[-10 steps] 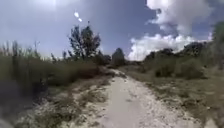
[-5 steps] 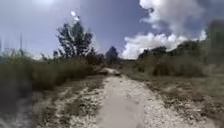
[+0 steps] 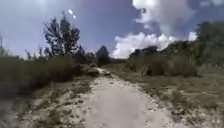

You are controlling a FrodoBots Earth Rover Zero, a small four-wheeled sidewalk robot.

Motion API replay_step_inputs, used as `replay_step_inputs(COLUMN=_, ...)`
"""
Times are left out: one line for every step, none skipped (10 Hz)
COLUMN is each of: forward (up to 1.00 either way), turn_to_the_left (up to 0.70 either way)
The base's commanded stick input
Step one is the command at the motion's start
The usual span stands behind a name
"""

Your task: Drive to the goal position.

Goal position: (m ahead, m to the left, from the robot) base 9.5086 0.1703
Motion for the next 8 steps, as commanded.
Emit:
replay_step_inputs(forward=0.85, turn_to_the_left=0.0)
replay_step_inputs(forward=0.85, turn_to_the_left=0.0)
replay_step_inputs(forward=0.85, turn_to_the_left=0.0)
replay_step_inputs(forward=0.85, turn_to_the_left=0.0)
replay_step_inputs(forward=0.85, turn_to_the_left=0.0)
replay_step_inputs(forward=0.85, turn_to_the_left=0.0)
replay_step_inputs(forward=0.85, turn_to_the_left=0.0)
replay_step_inputs(forward=0.85, turn_to_the_left=0.0)
